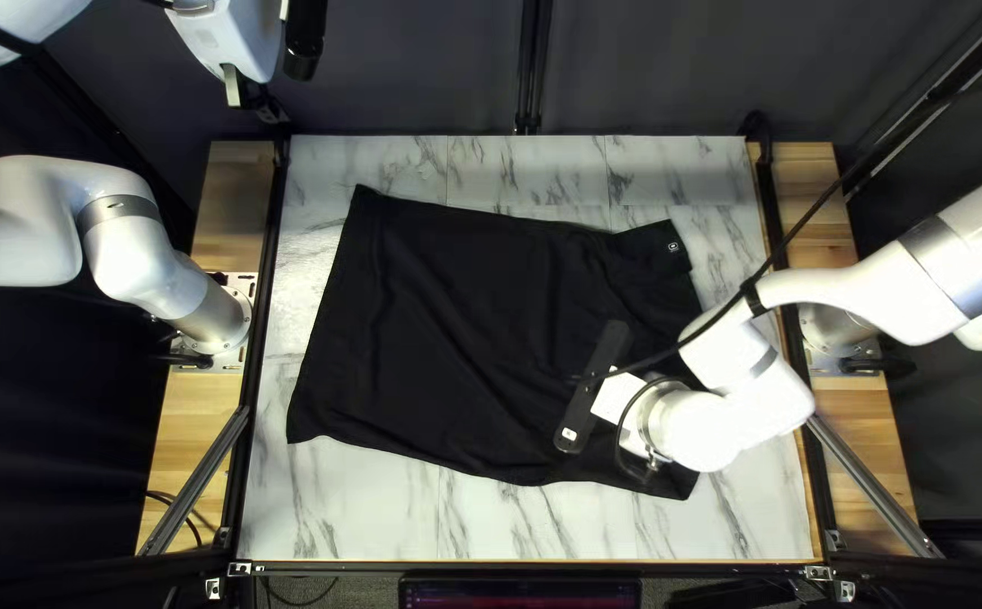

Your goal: Fold t-shirt

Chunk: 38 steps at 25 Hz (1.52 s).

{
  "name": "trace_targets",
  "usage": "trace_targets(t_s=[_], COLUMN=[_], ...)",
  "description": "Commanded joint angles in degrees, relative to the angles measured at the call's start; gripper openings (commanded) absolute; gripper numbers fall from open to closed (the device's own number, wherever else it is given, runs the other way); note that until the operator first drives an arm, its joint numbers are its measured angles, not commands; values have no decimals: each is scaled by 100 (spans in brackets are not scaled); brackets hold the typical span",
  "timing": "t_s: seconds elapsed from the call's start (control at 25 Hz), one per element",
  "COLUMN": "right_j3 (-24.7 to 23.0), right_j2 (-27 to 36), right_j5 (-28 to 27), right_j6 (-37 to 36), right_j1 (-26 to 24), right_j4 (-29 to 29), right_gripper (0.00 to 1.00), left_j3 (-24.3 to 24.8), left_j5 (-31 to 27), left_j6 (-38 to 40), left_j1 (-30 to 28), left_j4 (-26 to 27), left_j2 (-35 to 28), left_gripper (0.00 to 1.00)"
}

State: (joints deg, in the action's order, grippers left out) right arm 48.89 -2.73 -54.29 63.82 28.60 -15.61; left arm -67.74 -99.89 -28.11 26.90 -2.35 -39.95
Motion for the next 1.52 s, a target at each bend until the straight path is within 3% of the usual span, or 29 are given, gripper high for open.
trace_targets(t_s=[0.04, 0.24, 0.36, 0.48, 0.76, 0.92, 1.08, 1.2, 1.52], right_j3=[-351, 320, 555, 433, -509, -608, -376, 20, 780], right_j2=[190, -69, -290, -315, -46, -172, -291, -509, -1278], right_j5=[189, -204, 57, 564, 2084, 2676, 2602, 2154, 1463], right_j6=[54, -229, -1064, -2120, -4073, -5532, -6560, -7255, -8092], right_j1=[-86, -21, -161, -339, -607, -807, -836, -911, -1120], right_j4=[227, 145, -27, -81, -137, 414, 1194, 1886, 2679], right_gripper=[100, 100, 100, 100, 100, 100, 100, 100, 100], left_j3=[0, 0, 0, 0, 0, 0, 0, 0, 0], left_j5=[0, 0, 0, 0, 0, 0, 0, 0, 0], left_j6=[0, 0, 0, 0, 0, 0, 0, 0, 0], left_j1=[0, 0, 0, 0, 0, 0, 0, 0, 0], left_j4=[0, 0, 0, 0, 0, 0, 0, 0, 0], left_j2=[0, 0, 0, 0, 0, 0, 0, 0, 0], left_gripper=[100, 100, 100, 100, 100, 100, 100, 100, 100])
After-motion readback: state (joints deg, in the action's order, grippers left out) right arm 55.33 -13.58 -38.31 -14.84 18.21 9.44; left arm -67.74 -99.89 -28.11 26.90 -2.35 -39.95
